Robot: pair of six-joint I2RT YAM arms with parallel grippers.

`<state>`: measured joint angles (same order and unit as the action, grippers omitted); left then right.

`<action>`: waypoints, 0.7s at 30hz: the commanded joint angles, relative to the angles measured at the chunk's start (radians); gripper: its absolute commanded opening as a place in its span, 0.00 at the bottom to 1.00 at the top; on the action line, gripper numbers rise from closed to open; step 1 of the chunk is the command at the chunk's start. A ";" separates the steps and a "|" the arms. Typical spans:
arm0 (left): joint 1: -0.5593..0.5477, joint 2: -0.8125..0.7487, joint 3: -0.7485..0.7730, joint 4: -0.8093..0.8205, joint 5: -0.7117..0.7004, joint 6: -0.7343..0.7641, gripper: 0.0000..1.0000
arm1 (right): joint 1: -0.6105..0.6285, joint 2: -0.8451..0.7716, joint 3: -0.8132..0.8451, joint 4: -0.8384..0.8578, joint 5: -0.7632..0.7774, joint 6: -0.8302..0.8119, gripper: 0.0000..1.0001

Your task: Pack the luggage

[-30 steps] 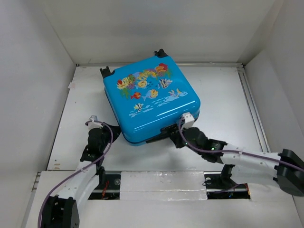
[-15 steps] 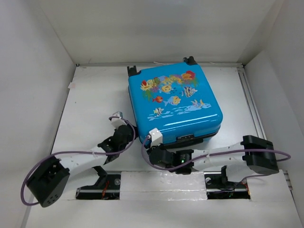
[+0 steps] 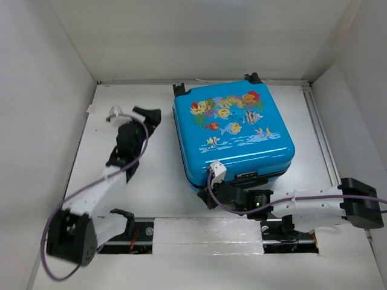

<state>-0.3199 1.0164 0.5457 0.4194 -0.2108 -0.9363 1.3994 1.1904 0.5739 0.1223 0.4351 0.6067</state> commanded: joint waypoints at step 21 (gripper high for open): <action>0.117 1.008 0.892 0.271 0.752 -0.260 1.00 | 0.003 0.006 -0.012 0.036 -0.170 0.070 0.00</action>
<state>-0.1902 2.0052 1.3975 0.5510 0.4713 -1.1053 1.3888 1.1851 0.5655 0.1272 0.4053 0.5999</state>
